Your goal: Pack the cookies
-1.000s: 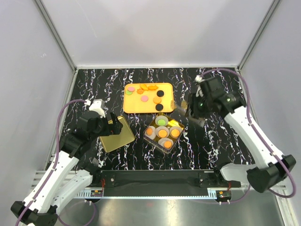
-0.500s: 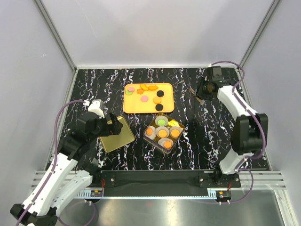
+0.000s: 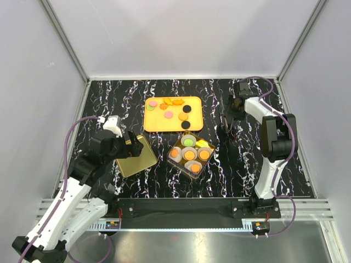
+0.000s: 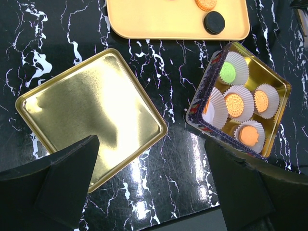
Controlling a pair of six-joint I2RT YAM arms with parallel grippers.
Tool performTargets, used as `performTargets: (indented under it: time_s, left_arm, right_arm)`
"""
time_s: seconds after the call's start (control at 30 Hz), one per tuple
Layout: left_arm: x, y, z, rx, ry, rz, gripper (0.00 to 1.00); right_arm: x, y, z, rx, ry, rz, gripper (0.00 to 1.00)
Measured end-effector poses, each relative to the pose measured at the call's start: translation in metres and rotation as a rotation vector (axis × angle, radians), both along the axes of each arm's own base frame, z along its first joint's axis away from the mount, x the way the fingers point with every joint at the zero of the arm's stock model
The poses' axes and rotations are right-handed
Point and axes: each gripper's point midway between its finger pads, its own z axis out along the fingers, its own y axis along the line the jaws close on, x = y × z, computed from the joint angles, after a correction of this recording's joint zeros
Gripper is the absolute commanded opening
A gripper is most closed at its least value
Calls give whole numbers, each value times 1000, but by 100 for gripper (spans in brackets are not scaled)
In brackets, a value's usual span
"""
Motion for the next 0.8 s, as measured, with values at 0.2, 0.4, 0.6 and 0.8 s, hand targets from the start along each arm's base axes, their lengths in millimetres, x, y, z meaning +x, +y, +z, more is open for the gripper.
performTargets:
  time_s: [0.2, 0.4, 0.6, 0.8]
  left_arm:
    - [3, -1, -11, 22, 46, 0, 99]
    - [6, -3, -26, 51, 111, 0, 99]
    - [8, -5, -42, 67, 189, 14, 99]
    - [14, -10, -66, 51, 302, 88, 93]
  right_arm:
    - [-1, 0, -8, -3, 20, 0, 84]
    - [-2, 0, -9, 0, 26, -3, 92]
    - [-8, 0, 5, 9, 21, -16, 93]
    - [-18, 8, 87, 65, -155, -14, 93]
